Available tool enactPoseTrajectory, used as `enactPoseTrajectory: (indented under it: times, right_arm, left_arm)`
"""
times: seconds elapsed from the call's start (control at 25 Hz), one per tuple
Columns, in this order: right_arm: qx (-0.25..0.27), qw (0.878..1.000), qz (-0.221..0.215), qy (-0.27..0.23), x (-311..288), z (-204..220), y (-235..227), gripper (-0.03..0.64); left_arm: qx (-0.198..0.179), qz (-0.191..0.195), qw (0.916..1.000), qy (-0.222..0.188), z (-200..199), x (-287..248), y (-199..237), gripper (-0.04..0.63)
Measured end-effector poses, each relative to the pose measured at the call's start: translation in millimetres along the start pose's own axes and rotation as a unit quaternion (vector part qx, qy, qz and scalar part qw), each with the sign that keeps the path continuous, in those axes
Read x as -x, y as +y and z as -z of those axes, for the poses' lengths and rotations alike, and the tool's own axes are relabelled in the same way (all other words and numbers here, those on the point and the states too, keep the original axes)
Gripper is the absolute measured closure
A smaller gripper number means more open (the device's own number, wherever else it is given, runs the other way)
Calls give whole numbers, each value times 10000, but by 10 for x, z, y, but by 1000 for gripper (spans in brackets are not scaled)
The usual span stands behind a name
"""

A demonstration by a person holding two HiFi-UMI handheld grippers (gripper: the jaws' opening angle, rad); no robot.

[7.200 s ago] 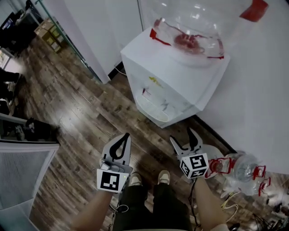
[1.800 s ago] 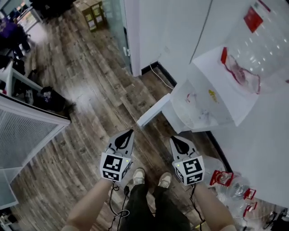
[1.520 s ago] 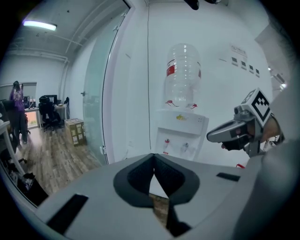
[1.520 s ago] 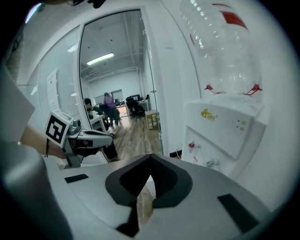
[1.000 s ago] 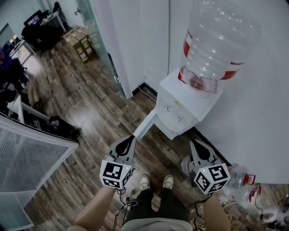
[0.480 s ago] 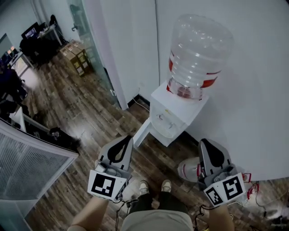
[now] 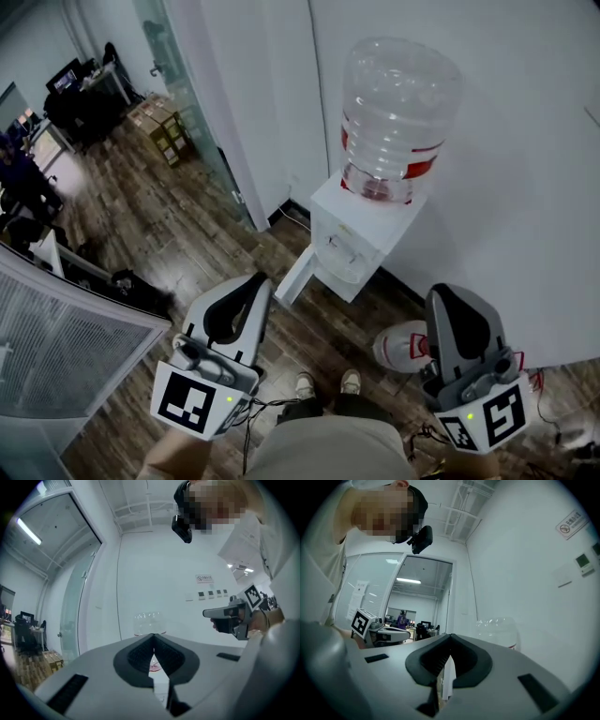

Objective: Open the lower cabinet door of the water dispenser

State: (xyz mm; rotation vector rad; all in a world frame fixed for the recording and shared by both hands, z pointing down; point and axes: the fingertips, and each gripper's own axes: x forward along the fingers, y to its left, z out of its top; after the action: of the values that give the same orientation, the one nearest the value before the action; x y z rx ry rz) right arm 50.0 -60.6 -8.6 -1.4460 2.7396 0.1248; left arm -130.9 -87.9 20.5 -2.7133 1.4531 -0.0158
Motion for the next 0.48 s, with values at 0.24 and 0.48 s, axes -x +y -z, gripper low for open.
enactPoseTrajectory:
  times: [0.24, 0.48]
  right_arm:
    - [172, 9998, -54, -128, 131, -220, 48, 611]
    - [318, 9991, -28, -277, 260, -312, 46, 611]
  left_arm:
    - [-193, 7, 9993, -324, -306, 95, -116, 589]
    - [-255, 6, 9990, -371, -328, 162, -263, 589]
